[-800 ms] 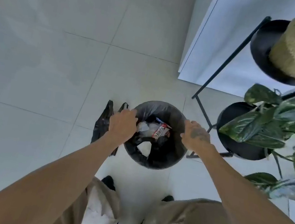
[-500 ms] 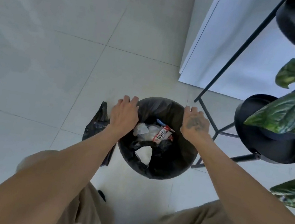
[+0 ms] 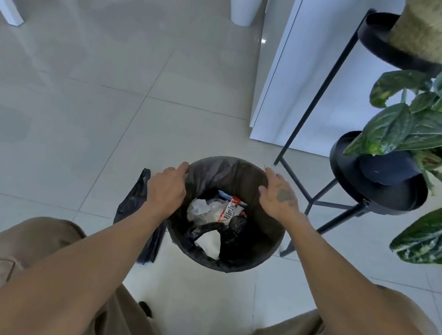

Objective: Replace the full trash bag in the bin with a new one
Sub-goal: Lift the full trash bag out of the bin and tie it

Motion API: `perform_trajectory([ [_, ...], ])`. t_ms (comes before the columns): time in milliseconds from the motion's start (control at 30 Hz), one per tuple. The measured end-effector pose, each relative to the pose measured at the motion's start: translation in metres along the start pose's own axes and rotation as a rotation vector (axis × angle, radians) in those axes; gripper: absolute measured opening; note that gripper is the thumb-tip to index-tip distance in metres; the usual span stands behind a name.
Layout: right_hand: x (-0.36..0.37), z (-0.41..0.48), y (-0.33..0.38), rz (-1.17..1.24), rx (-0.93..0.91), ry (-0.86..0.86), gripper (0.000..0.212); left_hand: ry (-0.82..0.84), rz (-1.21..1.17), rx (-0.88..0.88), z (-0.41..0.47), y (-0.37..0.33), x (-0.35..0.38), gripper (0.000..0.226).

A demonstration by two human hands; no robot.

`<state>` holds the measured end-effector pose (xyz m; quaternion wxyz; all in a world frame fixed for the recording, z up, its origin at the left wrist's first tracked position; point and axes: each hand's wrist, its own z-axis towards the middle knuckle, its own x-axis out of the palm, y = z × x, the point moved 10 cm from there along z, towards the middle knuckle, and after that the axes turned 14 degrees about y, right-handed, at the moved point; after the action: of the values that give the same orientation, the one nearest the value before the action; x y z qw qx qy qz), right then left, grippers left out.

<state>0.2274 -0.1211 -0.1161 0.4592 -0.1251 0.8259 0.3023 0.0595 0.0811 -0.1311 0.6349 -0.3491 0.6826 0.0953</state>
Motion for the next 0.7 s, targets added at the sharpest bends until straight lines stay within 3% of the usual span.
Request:
perform_trajectory([
  [133,0.014,-0.035,-0.054,0.526,0.198,-0.063,0.046,0.009,-0.128,-0.024,-0.02,0.017,0.007,0.027],
  [233,0.05,-0.053,-0.091,0.962,0.351,-0.016,0.061,0.009,-0.343,-0.095,-0.032,0.029,0.002,0.047],
  [267,0.066,-0.056,-0.104,1.085,0.4,0.003,0.066,0.001,-0.476,-0.138,-0.039,0.034,0.004,0.054],
  [400,0.115,-0.055,-0.121,1.302,0.487,0.135,0.06,0.097,-1.308,-0.629,-0.056,0.081,0.071,0.087],
  [467,0.133,-0.052,-0.121,1.335,0.523,0.196,0.048,0.179,-1.485,-0.687,-0.061,0.089,0.104,0.081],
  [533,0.144,-0.053,-0.117,1.377,0.56,0.227,0.027,0.284,-1.545,-0.731,-0.069,0.096,0.135,0.075],
  [600,0.15,-0.057,-0.115,1.405,0.598,0.231,0.02,0.377,-1.547,-0.739,-0.075,0.09,0.146,0.066],
  [700,0.152,-0.06,-0.119,1.374,0.655,0.169,0.017,0.376,-1.591,-0.7,-0.074,0.075,0.135,0.031],
])
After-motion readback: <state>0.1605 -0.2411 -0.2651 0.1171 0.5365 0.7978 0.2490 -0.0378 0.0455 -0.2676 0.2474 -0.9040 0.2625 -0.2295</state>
